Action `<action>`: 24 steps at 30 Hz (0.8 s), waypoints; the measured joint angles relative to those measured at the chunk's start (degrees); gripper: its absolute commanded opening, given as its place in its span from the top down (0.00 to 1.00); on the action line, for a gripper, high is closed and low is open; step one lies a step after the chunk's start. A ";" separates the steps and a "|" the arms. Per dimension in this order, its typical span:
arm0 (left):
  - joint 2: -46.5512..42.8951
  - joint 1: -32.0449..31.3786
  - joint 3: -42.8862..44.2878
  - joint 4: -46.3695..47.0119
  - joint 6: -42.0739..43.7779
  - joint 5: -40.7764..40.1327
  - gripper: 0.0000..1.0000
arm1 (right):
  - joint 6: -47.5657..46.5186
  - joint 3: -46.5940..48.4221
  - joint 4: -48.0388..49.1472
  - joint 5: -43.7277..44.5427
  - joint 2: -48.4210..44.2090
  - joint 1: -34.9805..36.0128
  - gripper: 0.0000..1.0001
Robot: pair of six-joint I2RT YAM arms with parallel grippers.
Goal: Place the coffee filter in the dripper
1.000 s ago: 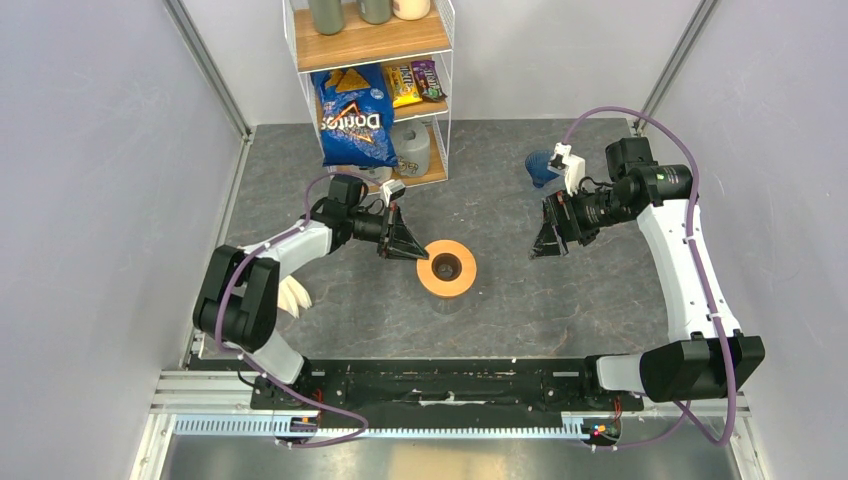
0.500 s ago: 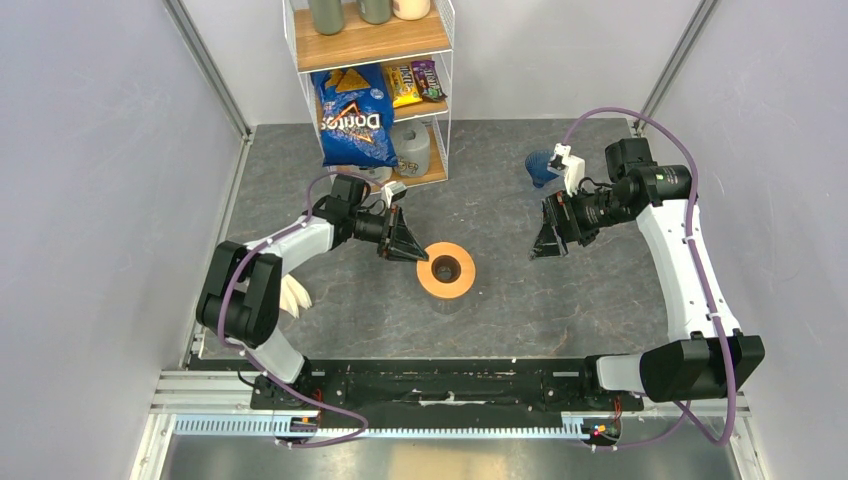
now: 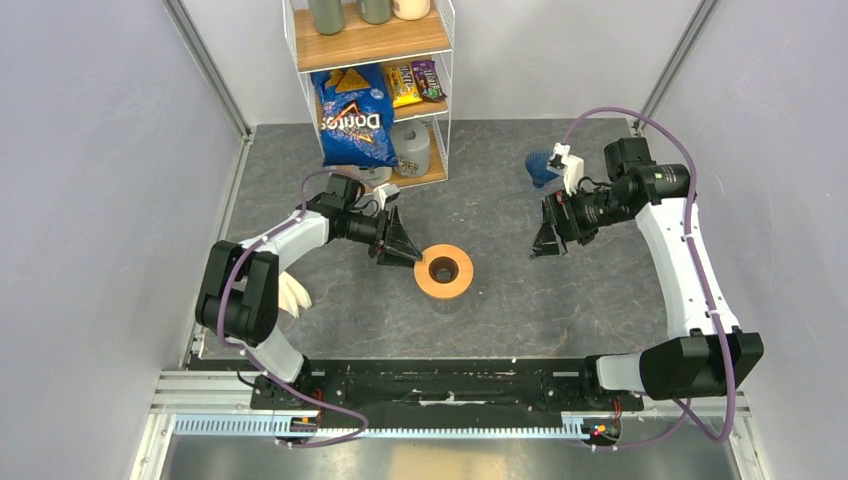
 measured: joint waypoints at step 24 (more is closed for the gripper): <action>-4.09 -0.76 -0.09 -10.32 8.09 0.48 0.49 | 0.02 0.00 0.42 -0.90 0.68 0.00 0.03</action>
